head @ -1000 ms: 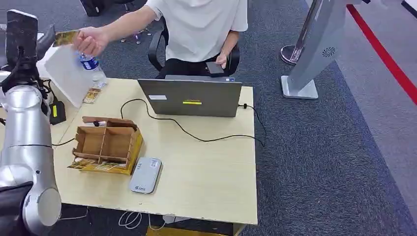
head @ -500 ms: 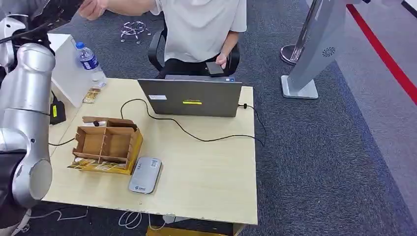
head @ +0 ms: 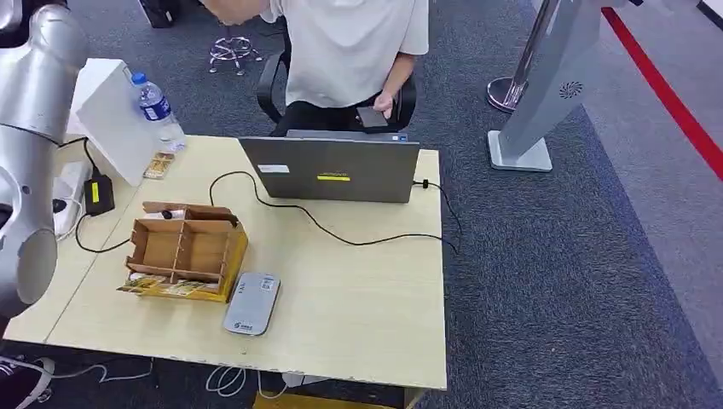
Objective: Pass the card to the sensor for recognition and then transmit it.
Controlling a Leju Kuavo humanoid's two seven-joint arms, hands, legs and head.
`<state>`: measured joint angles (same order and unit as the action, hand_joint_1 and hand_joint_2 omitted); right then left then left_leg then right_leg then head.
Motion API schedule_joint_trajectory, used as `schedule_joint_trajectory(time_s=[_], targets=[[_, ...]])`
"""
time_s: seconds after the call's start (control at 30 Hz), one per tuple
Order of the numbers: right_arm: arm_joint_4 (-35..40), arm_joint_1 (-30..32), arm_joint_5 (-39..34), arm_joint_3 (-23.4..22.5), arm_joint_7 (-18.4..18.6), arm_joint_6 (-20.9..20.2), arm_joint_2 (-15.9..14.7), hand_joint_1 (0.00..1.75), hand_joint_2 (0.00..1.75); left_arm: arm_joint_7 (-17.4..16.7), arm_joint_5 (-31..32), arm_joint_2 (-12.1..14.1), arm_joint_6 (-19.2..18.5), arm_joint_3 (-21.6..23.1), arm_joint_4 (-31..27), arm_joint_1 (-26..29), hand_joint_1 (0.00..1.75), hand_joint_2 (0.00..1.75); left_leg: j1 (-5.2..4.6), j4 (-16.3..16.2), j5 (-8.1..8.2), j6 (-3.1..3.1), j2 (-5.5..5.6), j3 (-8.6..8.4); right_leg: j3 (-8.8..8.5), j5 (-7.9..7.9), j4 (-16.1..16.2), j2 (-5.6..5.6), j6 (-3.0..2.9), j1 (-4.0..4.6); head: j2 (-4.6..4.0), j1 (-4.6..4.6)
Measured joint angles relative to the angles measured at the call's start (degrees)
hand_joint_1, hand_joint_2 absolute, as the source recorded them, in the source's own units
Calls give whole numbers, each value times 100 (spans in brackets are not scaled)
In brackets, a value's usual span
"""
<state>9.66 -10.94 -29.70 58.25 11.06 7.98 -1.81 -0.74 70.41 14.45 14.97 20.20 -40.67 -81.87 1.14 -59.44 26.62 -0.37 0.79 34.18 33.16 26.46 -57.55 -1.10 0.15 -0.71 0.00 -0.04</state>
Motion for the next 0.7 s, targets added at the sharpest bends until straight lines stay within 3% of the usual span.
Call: schedule_joint_trajectory(time_s=[0.2,0.3,0.4,0.47,0.6,0.7], targets=[[-2,-1,-55,107,77,13,61,0,175,-251,832,-96,37,406,301,-404,175,175,-1,0,0,1,3,2,0,0,0,4,0,0,0,-2],[-2,0,-83,148,79,46,92,0,175,-239,806,-153,183,439,306,-391,175,175,-2,0,-3,4,4,3,0,0,0,5,0,0,0,2],[-4,12,-175,155,72,136,125,0,175,31,499,-162,282,439,122,-149,175,175,-10,1,-3,5,3,0,-2,0,0,3,0,-4,0,-2],[-7,45,-278,153,26,234,166,0,175,269,141,-67,317,439,-441,419,175,175,-18,7,-3,5,3,-16,-13,1,0,4,0,-11,0,4],[-13,125,-459,135,-70,374,190,0,175,315,-204,291,348,441,-1715,1800,175,175,-20,20,-2,4,-16,-25,-13,1,-1,-18,0,-16,0,11],[-28,198,-612,66,-150,505,205,0,175,92,230,814,709,448,-2855,3093,175,175,-24,28,4,-2,-33,-32,-10,5,-1,-36,-4,-22,0,-2]])
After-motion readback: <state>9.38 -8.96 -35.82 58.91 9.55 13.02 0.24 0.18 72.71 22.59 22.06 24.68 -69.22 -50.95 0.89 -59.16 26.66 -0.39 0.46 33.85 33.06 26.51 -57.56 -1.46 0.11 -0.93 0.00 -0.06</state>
